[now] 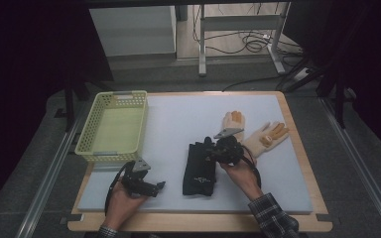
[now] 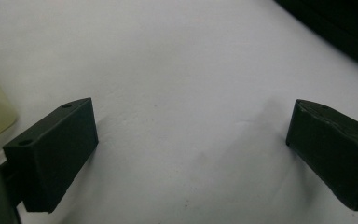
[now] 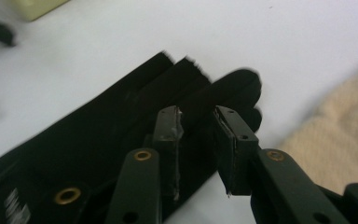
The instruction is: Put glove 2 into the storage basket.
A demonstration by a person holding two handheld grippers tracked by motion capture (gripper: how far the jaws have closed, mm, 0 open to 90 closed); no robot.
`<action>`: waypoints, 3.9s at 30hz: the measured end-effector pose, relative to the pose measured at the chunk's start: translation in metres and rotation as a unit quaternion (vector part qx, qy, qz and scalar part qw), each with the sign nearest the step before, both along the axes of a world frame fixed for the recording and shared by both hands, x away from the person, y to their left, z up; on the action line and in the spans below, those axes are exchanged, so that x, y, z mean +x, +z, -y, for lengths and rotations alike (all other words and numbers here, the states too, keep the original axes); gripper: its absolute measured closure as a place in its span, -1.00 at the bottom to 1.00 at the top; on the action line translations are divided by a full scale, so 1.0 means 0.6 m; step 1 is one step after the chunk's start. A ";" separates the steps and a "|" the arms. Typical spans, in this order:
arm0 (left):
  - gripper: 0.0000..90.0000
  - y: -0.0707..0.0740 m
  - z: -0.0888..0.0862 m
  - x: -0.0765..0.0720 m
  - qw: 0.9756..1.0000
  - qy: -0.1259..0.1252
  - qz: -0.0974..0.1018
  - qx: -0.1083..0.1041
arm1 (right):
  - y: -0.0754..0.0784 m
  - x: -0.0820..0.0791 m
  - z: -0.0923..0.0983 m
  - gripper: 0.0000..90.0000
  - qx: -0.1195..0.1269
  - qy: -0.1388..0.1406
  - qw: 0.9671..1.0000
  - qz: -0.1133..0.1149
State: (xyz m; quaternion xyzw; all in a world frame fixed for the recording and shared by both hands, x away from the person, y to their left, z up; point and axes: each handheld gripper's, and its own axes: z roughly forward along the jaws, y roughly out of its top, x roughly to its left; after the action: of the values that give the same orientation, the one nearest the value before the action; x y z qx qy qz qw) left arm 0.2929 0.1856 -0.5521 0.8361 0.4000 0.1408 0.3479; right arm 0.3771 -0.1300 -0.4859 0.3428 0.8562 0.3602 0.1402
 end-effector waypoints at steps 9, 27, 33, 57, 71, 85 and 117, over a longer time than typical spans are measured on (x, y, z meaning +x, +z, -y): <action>-0.95 0.000 0.000 0.000 1.000 0.000 0.000 0.001 | -0.025 -0.064 0.052 0.97 0.007 0.039 0.999 -0.017; -0.95 0.000 0.000 0.000 1.000 0.000 0.000 0.001 | -0.071 -0.121 0.046 0.96 0.018 0.082 0.996 -0.039; -0.95 0.000 0.000 0.000 1.000 -0.001 0.000 0.001 | -0.074 -0.119 0.020 0.96 0.018 0.088 0.995 -0.032; -0.95 0.000 0.000 0.000 1.000 0.000 0.000 0.001 | -0.081 -0.079 -0.060 0.96 0.023 0.081 0.996 -0.020; -0.95 0.000 0.000 0.000 1.000 0.000 0.000 0.000 | -0.083 -0.054 -0.098 0.92 0.015 0.078 0.997 -0.005; -0.96 0.000 0.000 0.000 1.000 -0.001 0.001 0.003 | -0.048 -0.069 -0.022 0.44 0.018 0.057 0.998 0.016; -0.95 0.000 0.000 0.000 1.000 0.000 -0.001 -0.001 | -0.079 -0.076 0.130 -0.61 -0.014 -0.013 1.000 0.023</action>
State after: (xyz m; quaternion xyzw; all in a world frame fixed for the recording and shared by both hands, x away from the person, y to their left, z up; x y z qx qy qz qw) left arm 0.2931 0.1855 -0.5519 0.8356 0.4009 0.1394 0.3486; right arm 0.3312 -0.2077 -0.5334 0.3436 0.8533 0.3539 0.1688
